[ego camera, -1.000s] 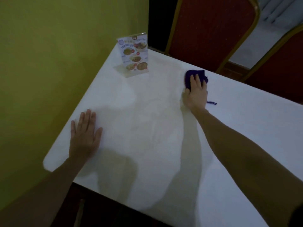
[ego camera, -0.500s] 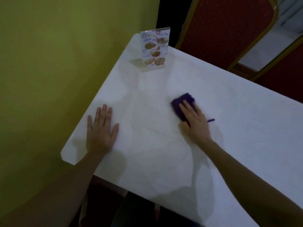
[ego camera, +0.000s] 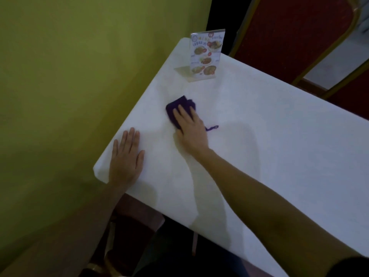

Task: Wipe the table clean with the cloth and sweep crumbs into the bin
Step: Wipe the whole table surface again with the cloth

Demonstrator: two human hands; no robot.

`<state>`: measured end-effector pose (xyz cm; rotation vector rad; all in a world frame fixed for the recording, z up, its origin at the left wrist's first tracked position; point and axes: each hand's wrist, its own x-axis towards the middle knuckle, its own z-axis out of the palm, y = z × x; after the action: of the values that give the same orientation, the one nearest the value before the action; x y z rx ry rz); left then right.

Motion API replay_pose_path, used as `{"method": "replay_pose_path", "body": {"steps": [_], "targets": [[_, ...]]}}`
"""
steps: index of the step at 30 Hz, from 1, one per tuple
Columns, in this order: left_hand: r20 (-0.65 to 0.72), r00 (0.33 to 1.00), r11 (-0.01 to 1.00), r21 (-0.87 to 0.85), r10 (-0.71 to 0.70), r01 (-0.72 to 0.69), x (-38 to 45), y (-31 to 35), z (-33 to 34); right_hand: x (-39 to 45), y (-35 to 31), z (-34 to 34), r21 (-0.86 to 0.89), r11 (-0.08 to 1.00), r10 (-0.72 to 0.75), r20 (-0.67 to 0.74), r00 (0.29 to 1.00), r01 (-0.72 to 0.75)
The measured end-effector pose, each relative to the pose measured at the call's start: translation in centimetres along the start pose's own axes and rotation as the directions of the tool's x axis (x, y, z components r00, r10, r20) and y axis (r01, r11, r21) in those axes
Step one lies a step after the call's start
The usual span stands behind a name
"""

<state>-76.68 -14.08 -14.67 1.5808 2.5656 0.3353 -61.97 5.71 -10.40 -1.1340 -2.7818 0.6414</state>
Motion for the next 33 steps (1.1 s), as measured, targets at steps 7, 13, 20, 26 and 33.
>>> {"method": "replay_pose_path", "body": {"steps": [7,13,20,26,33], "targets": [[0.023,0.999,0.998,0.059,-0.033,0.032,-0.8,0.2,-0.1,-11.4,3.8,0.5,-0.028,0.998,-0.05,-0.035,0.998,0.049],[0.023,0.999,0.998,0.045,-0.036,0.035,-0.9,0.1,-0.2,-11.4,9.2,-3.2,0.03,0.936,0.352,-0.16,0.922,-0.351],[0.029,0.999,0.999,-0.041,-0.018,0.019,-1.0,-0.5,-0.3,-5.4,0.1,0.2,0.031,0.961,0.275,-0.085,0.958,-0.273],[0.023,0.999,0.999,-0.032,-0.04,0.04,-2.5,-0.3,-0.2,-14.1,-5.4,3.9,-0.008,0.996,-0.086,0.05,0.995,0.087],[0.09,0.991,0.995,0.03,0.094,-0.097,-3.7,2.2,-0.1,-24.2,2.5,2.2,-0.03,0.999,0.022,-0.068,0.997,-0.024]]}}
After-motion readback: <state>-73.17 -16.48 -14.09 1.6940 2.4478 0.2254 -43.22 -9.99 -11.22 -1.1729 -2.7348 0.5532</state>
